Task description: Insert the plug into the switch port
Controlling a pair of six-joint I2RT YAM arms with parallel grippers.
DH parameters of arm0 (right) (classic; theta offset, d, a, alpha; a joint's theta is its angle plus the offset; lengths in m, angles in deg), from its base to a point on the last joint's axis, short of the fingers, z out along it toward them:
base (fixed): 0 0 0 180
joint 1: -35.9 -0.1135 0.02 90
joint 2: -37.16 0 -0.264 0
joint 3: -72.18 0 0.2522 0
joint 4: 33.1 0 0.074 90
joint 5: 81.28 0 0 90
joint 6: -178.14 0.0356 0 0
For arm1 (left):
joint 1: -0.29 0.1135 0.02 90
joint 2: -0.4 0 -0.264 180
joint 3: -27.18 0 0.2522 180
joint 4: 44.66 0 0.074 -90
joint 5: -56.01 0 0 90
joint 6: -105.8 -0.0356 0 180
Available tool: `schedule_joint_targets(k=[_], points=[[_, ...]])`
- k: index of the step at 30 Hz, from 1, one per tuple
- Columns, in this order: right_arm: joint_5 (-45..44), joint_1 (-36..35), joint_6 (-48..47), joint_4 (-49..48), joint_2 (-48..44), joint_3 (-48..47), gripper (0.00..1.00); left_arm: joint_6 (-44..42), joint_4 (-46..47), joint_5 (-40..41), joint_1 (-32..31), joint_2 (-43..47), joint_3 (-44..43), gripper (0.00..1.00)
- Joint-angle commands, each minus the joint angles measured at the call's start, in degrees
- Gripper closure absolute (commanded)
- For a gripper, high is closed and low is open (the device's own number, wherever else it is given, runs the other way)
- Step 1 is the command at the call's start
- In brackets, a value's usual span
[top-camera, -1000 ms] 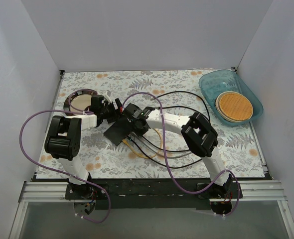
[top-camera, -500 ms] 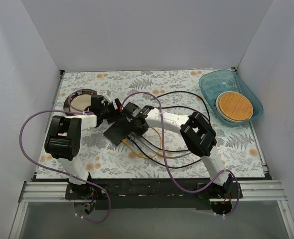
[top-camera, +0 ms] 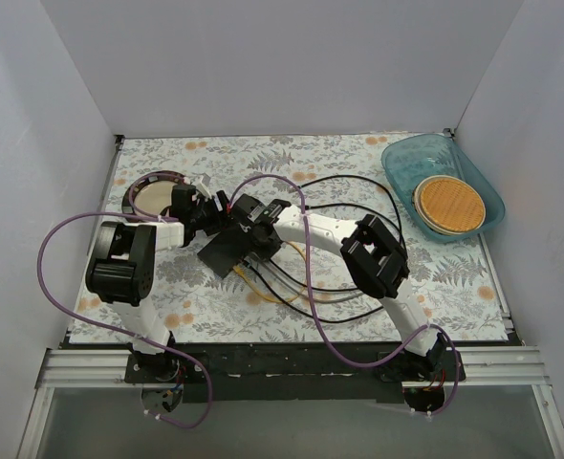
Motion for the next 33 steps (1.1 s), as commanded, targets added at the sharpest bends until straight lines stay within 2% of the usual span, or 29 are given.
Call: schedule_joint_targets(k=[1, 9, 20, 33], points=[[-3.62, 0.31, -1.14, -6.1, 0.79, -3.45, 0.99, -0.2, -3.15, -5.05, -1.13, -1.45, 1.67, 0.37], [-8.8, 0.31, -1.93, -6.89, 0.44, -1.43, 0.99, 0.24, -2.89, -5.93, -1.22, -1.89, 1.58, 0.37], [-4.77, 0.22, -2.46, -14.71, -1.32, 2.35, 0.99, 0.41, -2.53, -7.69, -2.1, -3.38, 1.32, 0.42], [-4.59, 1.18, -5.1, -18.14, 0.09, -5.12, 0.99, 0.5, -2.62, -9.01, -5.52, -5.05, 0.18, 0.49]])
